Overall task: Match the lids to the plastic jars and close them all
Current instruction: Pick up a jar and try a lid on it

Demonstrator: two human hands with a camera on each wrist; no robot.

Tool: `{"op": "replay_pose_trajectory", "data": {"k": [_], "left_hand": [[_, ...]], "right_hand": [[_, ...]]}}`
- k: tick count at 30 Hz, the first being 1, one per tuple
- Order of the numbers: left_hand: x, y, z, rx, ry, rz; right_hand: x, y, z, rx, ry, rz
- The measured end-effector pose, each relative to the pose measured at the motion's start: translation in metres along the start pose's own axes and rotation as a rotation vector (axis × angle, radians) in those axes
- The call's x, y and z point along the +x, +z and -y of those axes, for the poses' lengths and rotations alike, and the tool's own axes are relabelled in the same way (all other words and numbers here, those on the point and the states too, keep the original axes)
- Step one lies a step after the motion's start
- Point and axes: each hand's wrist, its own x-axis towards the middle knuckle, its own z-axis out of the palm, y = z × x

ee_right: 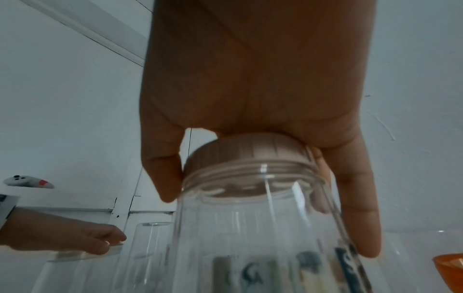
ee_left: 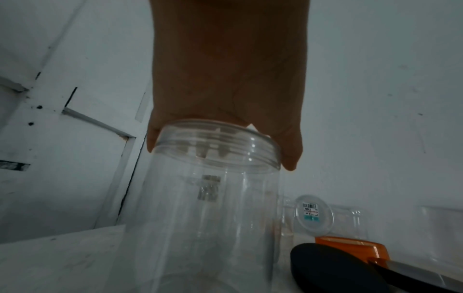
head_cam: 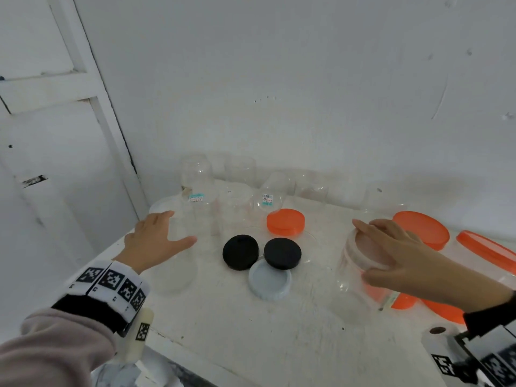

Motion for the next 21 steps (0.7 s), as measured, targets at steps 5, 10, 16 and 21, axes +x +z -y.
{"op": "replay_pose_trajectory", "data": {"k": [5,10,16,21], "left_hand": [[0.01,-0.006,-0.014,-0.153,0.043,-0.069],[0.024,-0.01,-0.036,-0.214,0.165,-0.069],[0.044,0.002,-0.048,-0.286,0.105,-0.058],[0.052,0.014,-0.044,-0.391,0.078,-0.134]], "right_hand": [[-0.003,0.002,0.0,0.017,0.0,-0.022],[-0.006,0.004,0.002,0.028,-0.007,-0.063],[0.001,-0.007,0.002,0.148,-0.026,-0.007],[0.039,-0.025,0.007,0.136,0.026,-0.167]]}}
